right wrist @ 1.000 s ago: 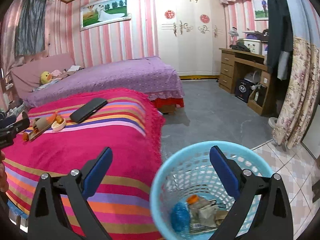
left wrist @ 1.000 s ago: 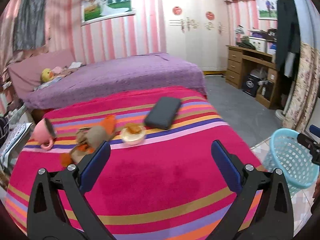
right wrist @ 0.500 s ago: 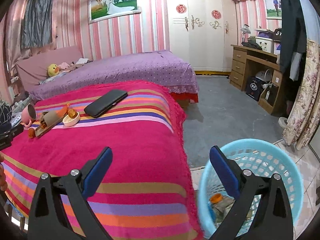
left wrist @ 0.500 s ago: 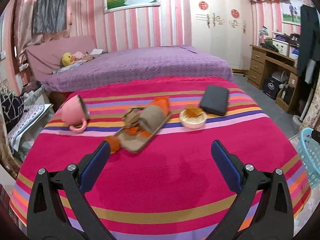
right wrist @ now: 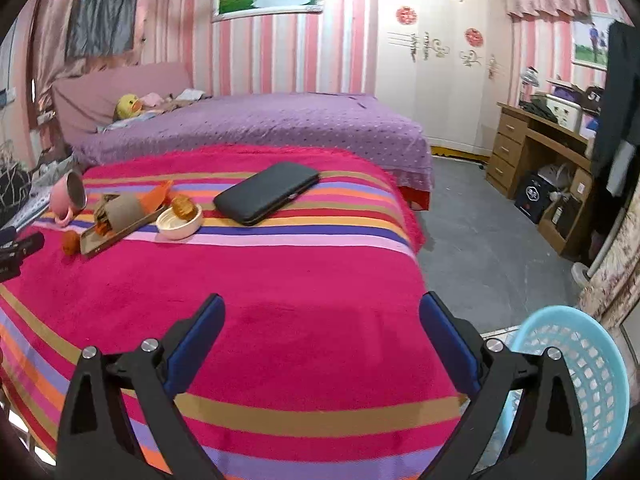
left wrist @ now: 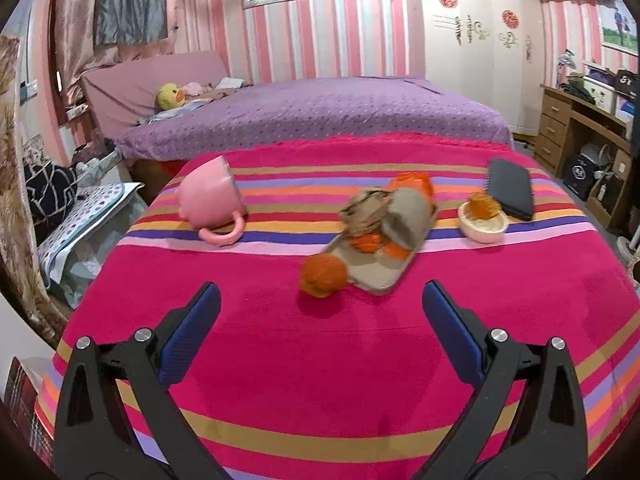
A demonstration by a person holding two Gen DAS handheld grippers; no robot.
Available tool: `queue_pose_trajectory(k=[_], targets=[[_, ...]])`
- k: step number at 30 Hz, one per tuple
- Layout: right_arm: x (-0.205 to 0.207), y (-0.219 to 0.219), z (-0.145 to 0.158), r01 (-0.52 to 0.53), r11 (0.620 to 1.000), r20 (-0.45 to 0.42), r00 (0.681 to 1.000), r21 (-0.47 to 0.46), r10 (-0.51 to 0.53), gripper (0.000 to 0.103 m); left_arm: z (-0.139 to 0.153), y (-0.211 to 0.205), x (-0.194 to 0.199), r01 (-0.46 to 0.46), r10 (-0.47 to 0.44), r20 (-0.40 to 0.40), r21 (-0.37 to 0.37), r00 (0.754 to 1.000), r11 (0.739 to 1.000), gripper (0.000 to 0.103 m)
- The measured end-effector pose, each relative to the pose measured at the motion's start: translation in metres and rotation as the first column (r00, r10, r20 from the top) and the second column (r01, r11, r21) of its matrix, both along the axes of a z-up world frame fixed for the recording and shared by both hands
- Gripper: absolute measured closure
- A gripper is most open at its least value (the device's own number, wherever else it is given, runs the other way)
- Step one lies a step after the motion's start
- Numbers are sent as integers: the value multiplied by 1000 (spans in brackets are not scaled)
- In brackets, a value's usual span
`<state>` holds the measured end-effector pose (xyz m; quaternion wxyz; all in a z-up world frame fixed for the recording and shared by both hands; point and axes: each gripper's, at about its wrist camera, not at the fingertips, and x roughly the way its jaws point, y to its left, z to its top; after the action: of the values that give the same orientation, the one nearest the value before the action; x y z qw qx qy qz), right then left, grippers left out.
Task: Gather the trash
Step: 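Move both tools back over the bed toward the tray, then grasp the round orange bun with the left tool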
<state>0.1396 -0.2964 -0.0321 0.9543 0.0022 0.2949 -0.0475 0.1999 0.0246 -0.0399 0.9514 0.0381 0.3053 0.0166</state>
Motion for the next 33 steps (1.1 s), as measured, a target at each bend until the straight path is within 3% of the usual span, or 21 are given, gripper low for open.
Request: queue_pose_trajectory(k=[16, 33], targets=[[51, 41, -12, -66, 998, -56, 996, 1, 66, 8, -25, 39, 24, -73, 71, -68, -28, 995, 997, 6], [94, 49, -23, -41, 997, -99, 994, 60, 47, 8, -32, 48, 55, -59, 49, -116, -88, 992, 994, 6]])
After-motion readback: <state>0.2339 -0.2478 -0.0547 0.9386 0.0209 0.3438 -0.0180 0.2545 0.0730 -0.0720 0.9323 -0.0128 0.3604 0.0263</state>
